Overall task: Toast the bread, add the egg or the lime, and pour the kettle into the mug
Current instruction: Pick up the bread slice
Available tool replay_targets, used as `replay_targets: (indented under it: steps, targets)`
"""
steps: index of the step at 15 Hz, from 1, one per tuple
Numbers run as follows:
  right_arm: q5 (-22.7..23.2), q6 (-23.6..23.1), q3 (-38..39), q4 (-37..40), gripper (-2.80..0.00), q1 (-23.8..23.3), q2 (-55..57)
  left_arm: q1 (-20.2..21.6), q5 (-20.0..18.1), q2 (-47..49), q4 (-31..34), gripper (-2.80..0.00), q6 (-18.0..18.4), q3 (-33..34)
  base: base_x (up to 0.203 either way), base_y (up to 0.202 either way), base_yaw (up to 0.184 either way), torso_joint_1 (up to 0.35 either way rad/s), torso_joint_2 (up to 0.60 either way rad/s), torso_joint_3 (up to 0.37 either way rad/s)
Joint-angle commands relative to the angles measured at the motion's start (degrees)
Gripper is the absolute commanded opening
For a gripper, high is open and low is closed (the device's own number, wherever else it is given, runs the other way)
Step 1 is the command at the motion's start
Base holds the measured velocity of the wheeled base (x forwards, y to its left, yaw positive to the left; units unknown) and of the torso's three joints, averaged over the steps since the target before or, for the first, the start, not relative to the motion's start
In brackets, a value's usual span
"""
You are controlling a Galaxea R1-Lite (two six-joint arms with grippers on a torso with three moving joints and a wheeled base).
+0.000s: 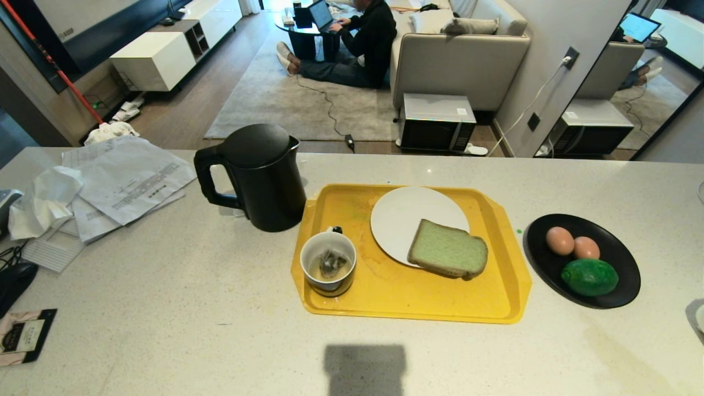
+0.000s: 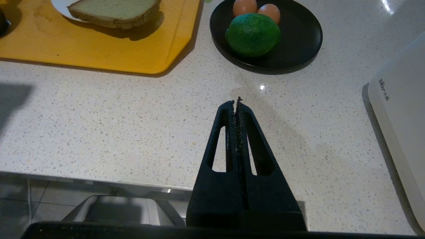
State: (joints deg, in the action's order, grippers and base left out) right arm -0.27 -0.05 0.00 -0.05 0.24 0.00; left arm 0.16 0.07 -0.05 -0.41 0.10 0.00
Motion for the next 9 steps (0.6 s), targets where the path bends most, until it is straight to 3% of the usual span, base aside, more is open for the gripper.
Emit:
replay_targets:
  steps: [1, 9]
  targets:
    - [0.0, 0.0, 0.1, 0.0, -2.80, 0.0, 0.0, 0.0, 0.0, 0.0, 0.0, -2.80, 0.0, 0.0, 0.000, 0.000, 0.000, 0.000, 0.00, 0.000]
    - [0.0, 0.0, 0.1, 0.0, -2.80, 0.0, 0.0, 0.0, 0.0, 0.0, 0.0, -2.80, 0.0, 0.0, 0.000, 0.000, 0.000, -0.135, 0.27, 0.123]
